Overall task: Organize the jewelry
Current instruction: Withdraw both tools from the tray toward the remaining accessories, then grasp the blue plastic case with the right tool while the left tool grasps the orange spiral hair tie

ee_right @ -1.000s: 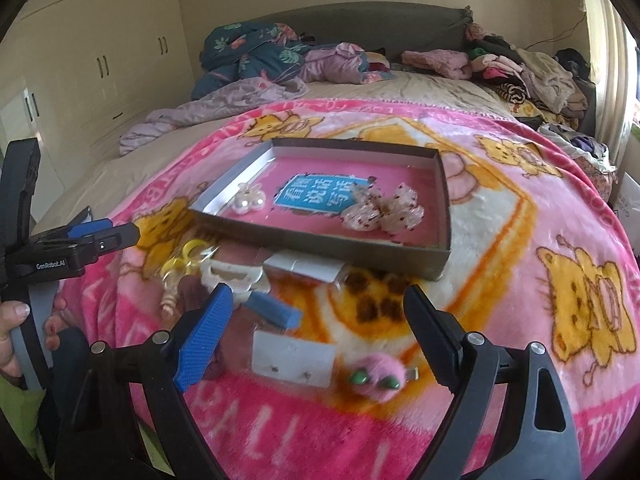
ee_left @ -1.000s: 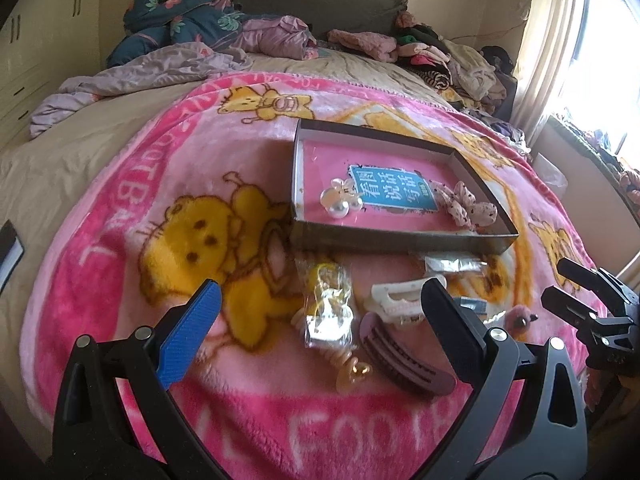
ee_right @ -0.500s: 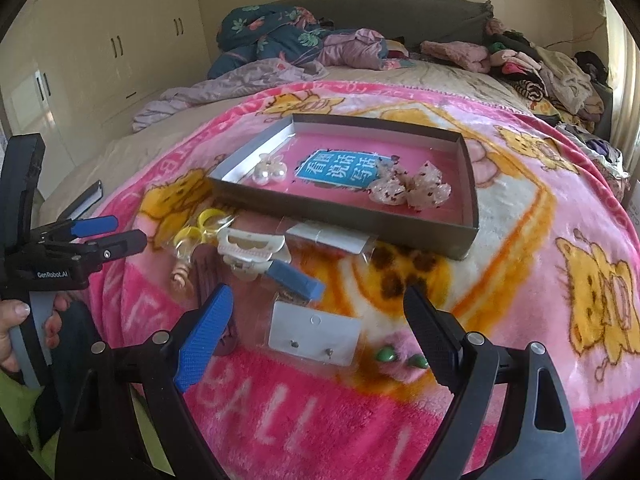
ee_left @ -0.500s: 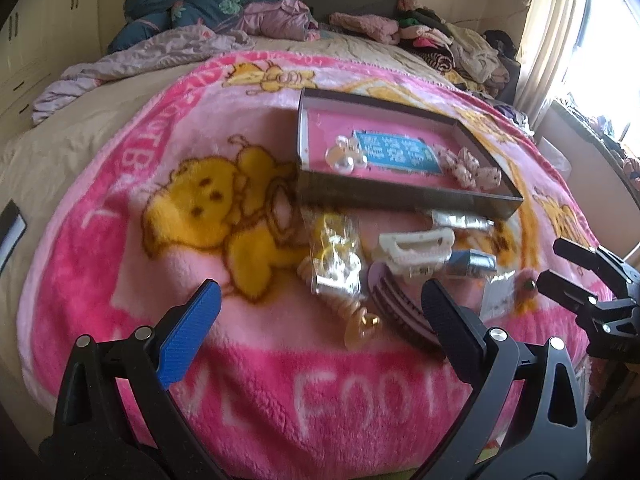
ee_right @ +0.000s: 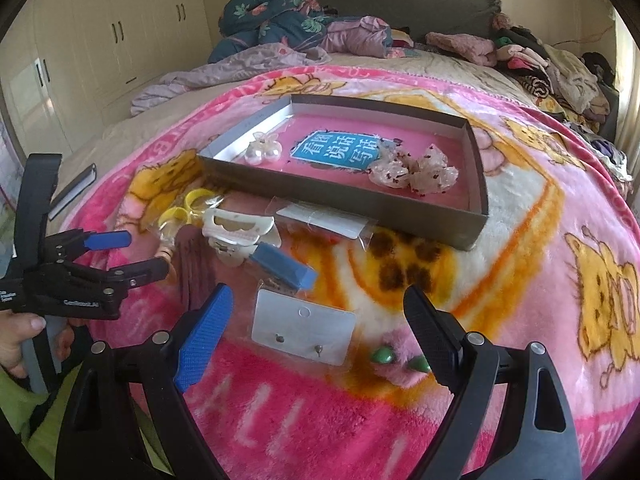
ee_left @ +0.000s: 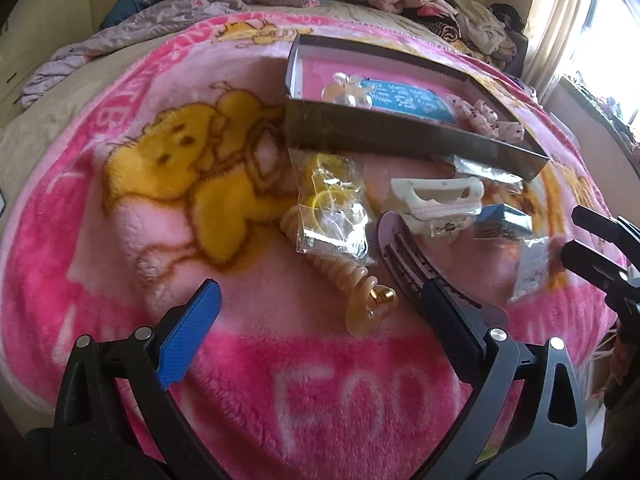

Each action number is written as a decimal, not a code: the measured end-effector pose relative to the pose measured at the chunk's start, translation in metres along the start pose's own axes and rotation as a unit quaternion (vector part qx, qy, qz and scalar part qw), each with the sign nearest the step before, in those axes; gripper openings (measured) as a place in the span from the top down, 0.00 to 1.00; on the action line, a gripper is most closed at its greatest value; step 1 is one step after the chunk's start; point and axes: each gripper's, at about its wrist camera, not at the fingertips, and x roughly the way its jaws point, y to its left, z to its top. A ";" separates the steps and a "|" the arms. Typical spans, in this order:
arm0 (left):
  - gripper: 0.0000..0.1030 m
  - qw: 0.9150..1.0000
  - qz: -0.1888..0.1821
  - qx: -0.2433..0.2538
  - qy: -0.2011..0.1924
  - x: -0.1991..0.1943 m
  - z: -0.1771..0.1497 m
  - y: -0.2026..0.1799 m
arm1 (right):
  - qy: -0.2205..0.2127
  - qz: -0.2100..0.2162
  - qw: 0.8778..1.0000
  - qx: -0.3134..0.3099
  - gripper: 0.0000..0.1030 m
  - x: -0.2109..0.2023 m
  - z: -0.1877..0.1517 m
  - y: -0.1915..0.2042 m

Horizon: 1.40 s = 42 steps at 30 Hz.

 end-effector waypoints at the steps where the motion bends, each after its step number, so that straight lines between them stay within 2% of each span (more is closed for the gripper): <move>1: 0.11 1.000 0.001 0.001 -0.002 0.001 0.001 -0.001 | 0.003 -0.001 1.000 -0.003 0.18 0.002 0.000 0.000; 6: 0.12 1.000 0.005 0.008 -0.004 0.006 0.000 -0.001 | 0.012 0.001 1.000 -0.025 0.18 0.017 0.007 0.006; 11: 0.22 1.000 -0.001 -0.004 -0.003 0.004 -0.002 0.009 | 0.024 0.000 0.998 -0.055 0.18 0.036 0.014 0.019; 16: 0.23 1.000 -0.005 -0.017 -0.006 -0.002 -0.004 0.019 | 0.039 -0.006 0.996 -0.083 0.21 0.054 0.018 0.028; 19: 0.24 1.000 -0.003 -0.021 -0.009 -0.007 -0.005 0.023 | 0.046 -0.005 0.995 -0.091 0.32 0.063 0.020 0.030; 21: 0.25 1.000 0.000 -0.024 -0.010 -0.011 -0.006 0.026 | 0.052 -0.001 0.995 -0.090 0.46 0.068 0.020 0.029; 23: 0.30 0.999 0.004 -0.030 -0.014 -0.015 -0.006 0.031 | 0.055 0.007 0.995 -0.085 0.56 0.071 0.020 0.027; 27: 0.40 0.999 0.010 -0.039 -0.018 -0.022 -0.006 0.036 | 0.047 0.011 0.996 -0.079 0.56 0.070 0.020 0.026; 31: 0.55 0.999 0.011 -0.030 -0.015 -0.022 -0.004 0.034 | 0.038 0.018 0.997 -0.064 0.57 0.068 0.020 0.022; 36: 0.65 1.000 -0.005 -0.002 0.004 -0.008 -0.005 0.015 | 0.034 0.022 0.998 -0.056 0.57 0.067 0.021 0.018; 40: 0.80 1.000 -0.011 0.007 0.016 0.005 -0.007 0.010 | 0.031 0.024 0.998 -0.049 0.57 0.066 0.022 0.016; 42: 0.80 1.000 -0.019 0.003 0.014 0.004 -0.007 0.013 | 0.026 0.026 0.998 -0.044 0.57 0.064 0.022 0.014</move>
